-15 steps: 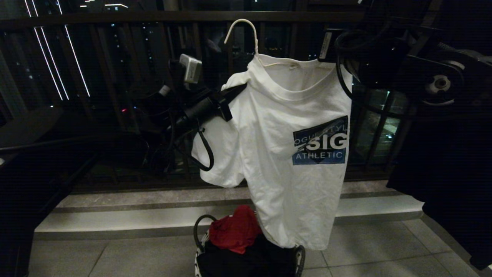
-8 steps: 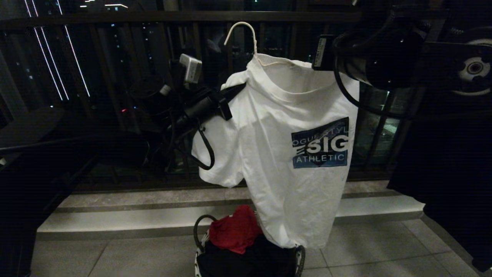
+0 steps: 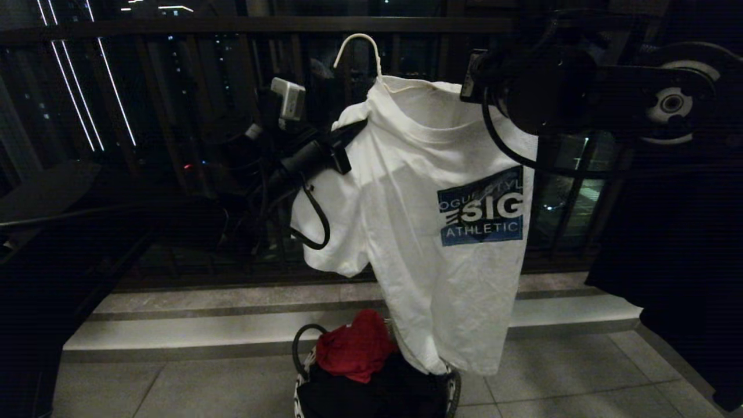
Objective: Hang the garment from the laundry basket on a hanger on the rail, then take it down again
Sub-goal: Hang the clothes on the clothes rack
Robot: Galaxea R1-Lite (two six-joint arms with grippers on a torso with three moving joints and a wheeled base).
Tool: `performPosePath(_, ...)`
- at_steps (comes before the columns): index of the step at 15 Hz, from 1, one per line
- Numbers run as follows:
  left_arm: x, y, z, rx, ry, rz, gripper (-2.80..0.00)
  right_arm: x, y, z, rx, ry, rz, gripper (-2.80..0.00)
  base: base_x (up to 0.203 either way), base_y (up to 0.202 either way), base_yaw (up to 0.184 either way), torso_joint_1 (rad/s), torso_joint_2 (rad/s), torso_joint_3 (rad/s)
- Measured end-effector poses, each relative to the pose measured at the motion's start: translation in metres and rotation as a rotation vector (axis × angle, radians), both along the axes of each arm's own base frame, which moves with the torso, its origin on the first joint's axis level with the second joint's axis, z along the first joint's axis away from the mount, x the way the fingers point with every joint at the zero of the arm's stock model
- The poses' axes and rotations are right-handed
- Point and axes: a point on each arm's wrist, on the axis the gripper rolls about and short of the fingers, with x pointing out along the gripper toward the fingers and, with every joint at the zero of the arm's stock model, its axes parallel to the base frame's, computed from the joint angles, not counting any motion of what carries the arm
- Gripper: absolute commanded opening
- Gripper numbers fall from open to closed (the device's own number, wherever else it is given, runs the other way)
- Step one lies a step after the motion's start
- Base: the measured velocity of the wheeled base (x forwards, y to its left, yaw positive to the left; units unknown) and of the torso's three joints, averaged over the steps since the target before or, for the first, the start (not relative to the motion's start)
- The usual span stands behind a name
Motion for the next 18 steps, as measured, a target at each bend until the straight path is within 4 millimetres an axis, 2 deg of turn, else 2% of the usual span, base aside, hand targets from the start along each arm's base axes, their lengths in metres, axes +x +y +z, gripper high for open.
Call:
performPosePath(6,0.003,-0.004,-0.002,-0.01,0.0,0.014,-2.8,-0.009,0.044,-0.012,0.001,-0.007,0.142,-2.8,0.0,0.0,0.0,0.0,0.0,0.0)
performPosePath(8,0.002,-0.008,-0.003,-0.009,0.002,0.006,-2.8,-0.011,0.053,-0.014,-0.004,-0.01,0.189,-2.8,0.0,0.0,0.0,0.0,0.0,0.0)
performPosePath(18,0.0,-0.023,-0.013,0.01,-0.004,0.02,-2.8,-0.021,0.077,-0.008,0.051,-0.129,0.353,-2.8,0.0,0.0,0.0,0.0,0.0,0.0)
